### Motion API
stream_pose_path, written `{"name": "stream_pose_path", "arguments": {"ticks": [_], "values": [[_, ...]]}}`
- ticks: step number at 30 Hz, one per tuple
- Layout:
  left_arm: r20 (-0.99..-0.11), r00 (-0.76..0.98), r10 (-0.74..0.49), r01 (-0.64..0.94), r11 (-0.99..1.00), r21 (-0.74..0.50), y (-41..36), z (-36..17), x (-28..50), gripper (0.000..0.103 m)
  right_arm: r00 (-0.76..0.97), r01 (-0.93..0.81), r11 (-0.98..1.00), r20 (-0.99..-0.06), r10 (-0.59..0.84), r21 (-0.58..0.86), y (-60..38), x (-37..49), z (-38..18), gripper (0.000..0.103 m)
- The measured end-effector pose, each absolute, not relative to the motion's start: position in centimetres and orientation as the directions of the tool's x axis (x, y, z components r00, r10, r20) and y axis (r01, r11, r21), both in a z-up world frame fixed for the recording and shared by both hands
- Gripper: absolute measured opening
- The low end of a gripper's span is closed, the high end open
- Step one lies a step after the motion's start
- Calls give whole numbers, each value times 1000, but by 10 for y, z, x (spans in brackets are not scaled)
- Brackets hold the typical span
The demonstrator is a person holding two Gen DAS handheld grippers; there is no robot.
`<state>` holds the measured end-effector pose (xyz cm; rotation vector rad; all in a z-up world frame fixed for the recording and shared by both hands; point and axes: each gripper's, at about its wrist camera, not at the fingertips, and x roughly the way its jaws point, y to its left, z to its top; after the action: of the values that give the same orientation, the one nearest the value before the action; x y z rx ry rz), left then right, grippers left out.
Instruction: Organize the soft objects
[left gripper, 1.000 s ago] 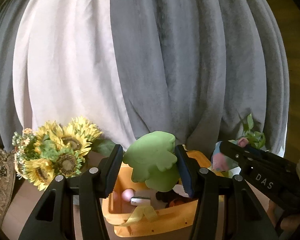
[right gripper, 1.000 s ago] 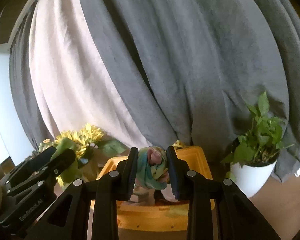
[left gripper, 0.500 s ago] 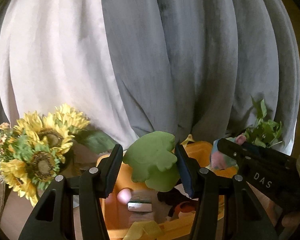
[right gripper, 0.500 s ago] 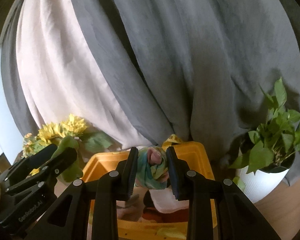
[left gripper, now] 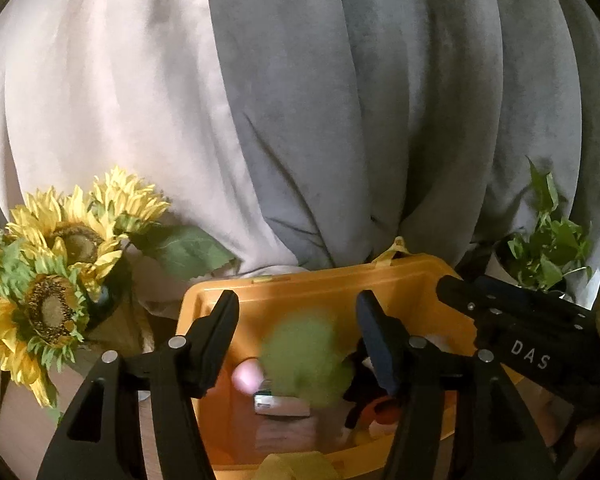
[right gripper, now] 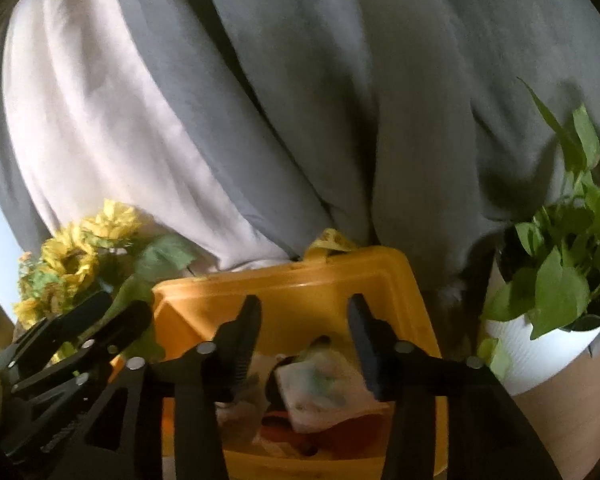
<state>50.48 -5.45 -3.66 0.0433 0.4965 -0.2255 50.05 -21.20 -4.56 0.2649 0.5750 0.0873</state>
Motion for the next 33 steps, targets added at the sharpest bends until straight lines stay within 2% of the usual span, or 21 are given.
{"name": "stream_pose_path", "arguments": {"ticks": [12,14,16,20,24,29,33], "values": [[-430,893,-135,157,988,15,-41,-15,454,70,856,39,972,-509,86,230,-208,462,-27,50],[-420,899,-122,142,990,17,-35,-9,440,75,862,48,975,-502,70,219,-206,447,-21,51],[-406,909,-97,119,992,30,-30,-4,424,78,869,56,977,-492,54,206,-204,433,-16,57],[-386,920,-64,91,994,53,-21,6,394,88,887,67,985,-462,15,161,-197,399,-4,61],[-363,932,-27,59,995,79,-10,15,362,95,900,98,988,-434,-39,115,-188,364,6,72],[-353,935,-22,56,995,86,0,23,332,102,901,133,986,-426,-79,98,-178,330,14,74],[-344,939,-22,63,992,108,4,26,307,102,901,172,981,-417,-119,90,-173,299,20,76]]}}
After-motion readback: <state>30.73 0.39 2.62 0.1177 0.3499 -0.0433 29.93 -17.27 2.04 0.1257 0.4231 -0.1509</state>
